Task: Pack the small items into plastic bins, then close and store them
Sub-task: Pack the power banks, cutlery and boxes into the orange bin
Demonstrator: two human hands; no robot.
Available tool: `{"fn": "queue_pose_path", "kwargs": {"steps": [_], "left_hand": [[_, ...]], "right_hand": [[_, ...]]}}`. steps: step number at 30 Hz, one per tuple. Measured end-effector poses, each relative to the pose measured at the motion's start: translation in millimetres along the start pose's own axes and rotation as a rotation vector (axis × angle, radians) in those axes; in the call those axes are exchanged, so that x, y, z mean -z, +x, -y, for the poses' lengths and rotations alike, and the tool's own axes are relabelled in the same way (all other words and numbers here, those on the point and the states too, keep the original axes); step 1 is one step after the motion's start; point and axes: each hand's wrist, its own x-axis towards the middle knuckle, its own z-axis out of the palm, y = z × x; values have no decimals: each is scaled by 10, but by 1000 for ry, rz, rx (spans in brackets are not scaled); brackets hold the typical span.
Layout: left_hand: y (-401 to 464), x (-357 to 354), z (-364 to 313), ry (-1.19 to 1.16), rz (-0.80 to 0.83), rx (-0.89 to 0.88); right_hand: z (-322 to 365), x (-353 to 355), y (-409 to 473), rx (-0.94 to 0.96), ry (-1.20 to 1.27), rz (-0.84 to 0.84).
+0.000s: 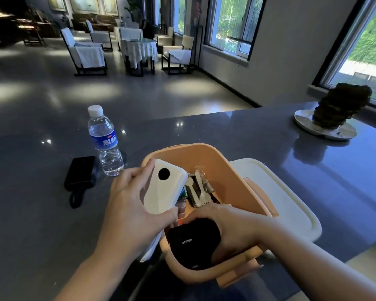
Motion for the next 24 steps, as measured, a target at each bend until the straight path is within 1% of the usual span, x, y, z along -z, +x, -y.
{"fn": "queue_pose_path", "kwargs": {"steps": [4,5,6,7,11,12,13,14,15,17,18,19,20,22,24], "left_hand": [[49,-42,-49,22,49,-46],[67,-54,-72,20,61,-63],[89,-68,-104,10,78,-83],[115,-82,-146,-5,98,-104],[243,-232,-376,-61,210,-206],[269,-297,-432,-79,255,-221],[289,-369,-483,-97,300,-234],[299,-441,-520,-110,336,-249],[296,-509,-544,-115,358,-266],[267,-632,-544,-142,360,-272],[245,-679,-532,-181,345,-242],[225,-714,-515,-230,319,-192],[213,-741,-495,-272,280,-139],[218,-769,-460,-325,197,-44],[239,-752,-433,-346,157,12]], "right_hand": [[-1,6,-40,16,84,17],[-18,8,-68,9,137,-8],[-36,9,-94,-6,199,-83],[-45,22,-124,-25,275,-218],[-79,108,-253,-139,701,-991],[-84,129,-288,-171,771,-1142],[-78,140,-324,-181,844,-1247],[-61,141,-356,-170,938,-1292],[-35,126,-379,-148,1041,-1268],[32,50,-393,-113,1218,-1093],[65,8,-388,-121,1244,-1010],[85,-33,-370,-126,1222,-959],[108,-66,-348,-115,1180,-945],[155,-107,-313,-89,1060,-967],[216,-112,-277,-90,978,-961]]}}
